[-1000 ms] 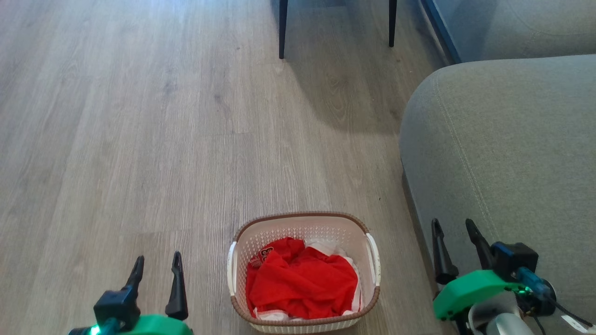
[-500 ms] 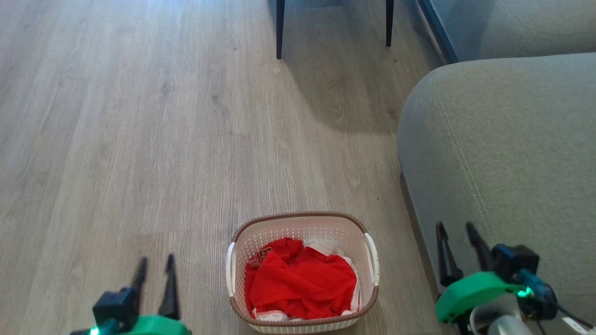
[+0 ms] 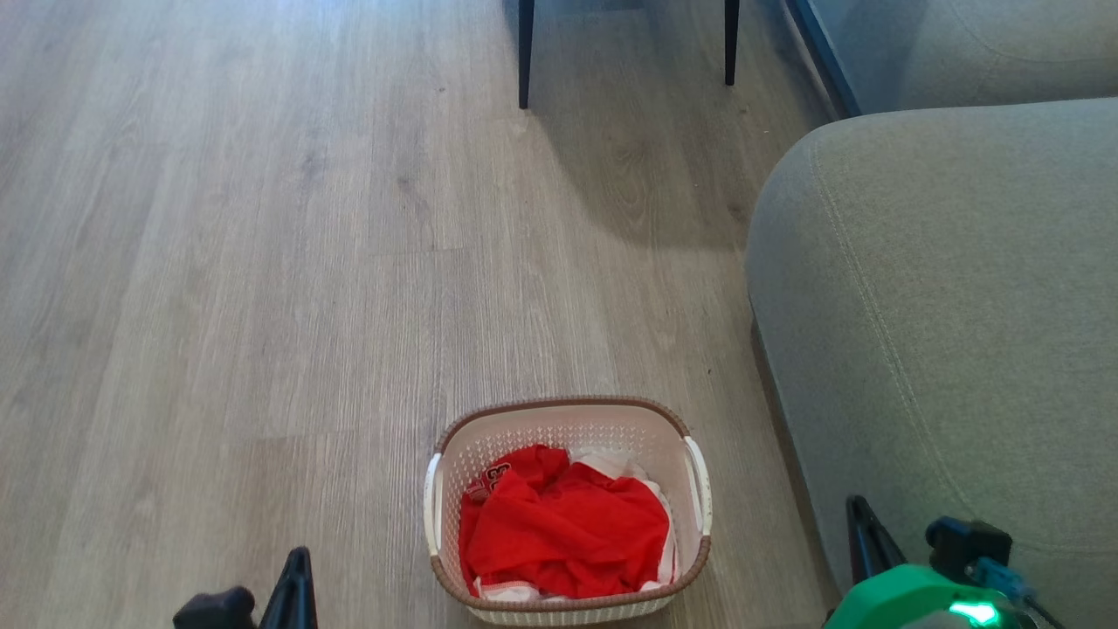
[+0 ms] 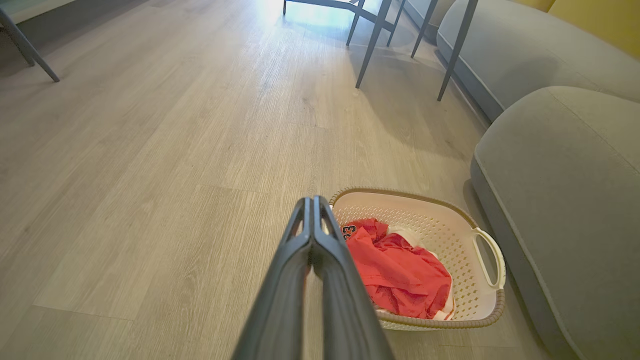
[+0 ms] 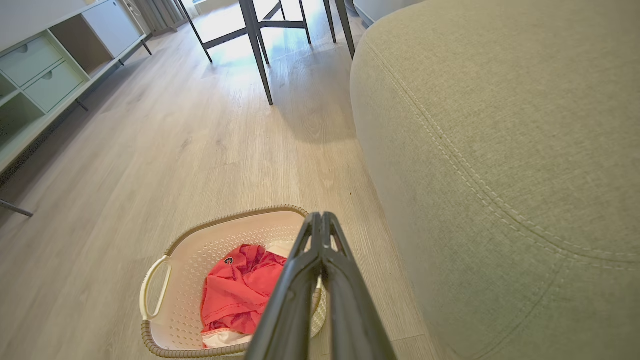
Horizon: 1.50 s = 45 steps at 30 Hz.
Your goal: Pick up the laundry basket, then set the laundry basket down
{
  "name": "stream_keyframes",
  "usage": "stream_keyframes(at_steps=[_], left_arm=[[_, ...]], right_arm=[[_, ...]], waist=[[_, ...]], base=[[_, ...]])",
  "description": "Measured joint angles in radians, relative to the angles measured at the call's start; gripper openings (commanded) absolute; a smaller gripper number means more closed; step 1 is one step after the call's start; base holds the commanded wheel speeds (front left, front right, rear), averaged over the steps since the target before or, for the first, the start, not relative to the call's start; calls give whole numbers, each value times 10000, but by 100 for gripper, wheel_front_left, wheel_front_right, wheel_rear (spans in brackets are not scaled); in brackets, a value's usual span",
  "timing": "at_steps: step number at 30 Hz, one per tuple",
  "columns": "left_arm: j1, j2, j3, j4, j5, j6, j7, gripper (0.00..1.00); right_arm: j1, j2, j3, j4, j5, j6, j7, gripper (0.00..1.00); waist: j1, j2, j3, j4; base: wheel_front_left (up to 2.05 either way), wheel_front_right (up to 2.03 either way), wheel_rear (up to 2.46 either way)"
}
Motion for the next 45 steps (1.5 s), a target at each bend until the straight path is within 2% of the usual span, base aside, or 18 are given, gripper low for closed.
stream_keyframes(at_steps=[45], left_arm=[[-983, -148, 853, 71, -4863, -708, 1279, 0]], right_arm=[[-366, -29, -694, -431, 4876, 0, 1137, 0]], waist=[[0, 0, 175, 26]], base=[[0, 0, 0]])
